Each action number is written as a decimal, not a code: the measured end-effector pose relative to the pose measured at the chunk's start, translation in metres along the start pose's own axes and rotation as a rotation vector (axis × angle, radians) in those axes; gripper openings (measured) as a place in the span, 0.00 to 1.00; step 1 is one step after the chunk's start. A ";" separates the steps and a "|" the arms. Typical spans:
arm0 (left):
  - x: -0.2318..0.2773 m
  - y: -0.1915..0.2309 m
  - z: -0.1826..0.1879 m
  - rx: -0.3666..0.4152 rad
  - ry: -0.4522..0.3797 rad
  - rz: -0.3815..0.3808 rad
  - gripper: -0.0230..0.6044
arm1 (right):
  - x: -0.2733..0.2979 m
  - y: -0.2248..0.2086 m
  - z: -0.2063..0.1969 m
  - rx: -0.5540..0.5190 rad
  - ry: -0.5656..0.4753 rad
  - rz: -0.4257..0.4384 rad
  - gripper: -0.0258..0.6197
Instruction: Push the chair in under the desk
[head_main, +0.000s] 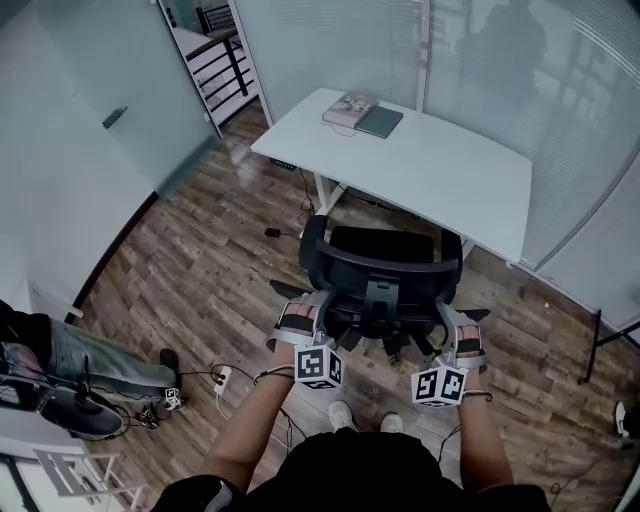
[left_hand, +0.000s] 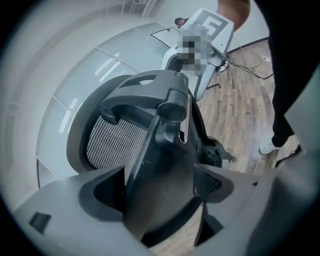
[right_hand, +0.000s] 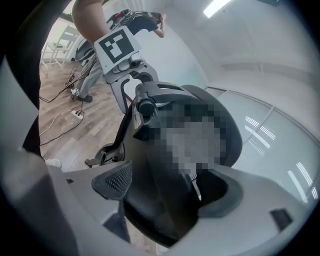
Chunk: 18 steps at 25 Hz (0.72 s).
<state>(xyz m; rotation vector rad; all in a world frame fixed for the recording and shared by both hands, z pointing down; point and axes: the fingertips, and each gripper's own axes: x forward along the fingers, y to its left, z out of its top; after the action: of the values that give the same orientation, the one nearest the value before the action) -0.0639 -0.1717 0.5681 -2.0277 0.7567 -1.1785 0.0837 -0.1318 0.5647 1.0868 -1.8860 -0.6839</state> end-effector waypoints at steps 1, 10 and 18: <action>0.001 0.002 -0.002 0.000 -0.001 0.001 0.71 | 0.002 0.000 0.002 -0.001 0.001 -0.007 0.65; 0.027 0.024 -0.033 0.038 -0.018 -0.007 0.77 | 0.029 -0.004 0.021 0.011 -0.004 -0.056 0.60; 0.047 0.038 -0.039 0.088 -0.015 0.003 0.80 | 0.049 -0.014 0.015 0.023 0.063 -0.069 0.58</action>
<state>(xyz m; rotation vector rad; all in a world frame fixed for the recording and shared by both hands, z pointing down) -0.0848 -0.2398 0.5773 -1.9600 0.6882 -1.1728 0.0632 -0.1807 0.5649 1.1794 -1.8142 -0.6610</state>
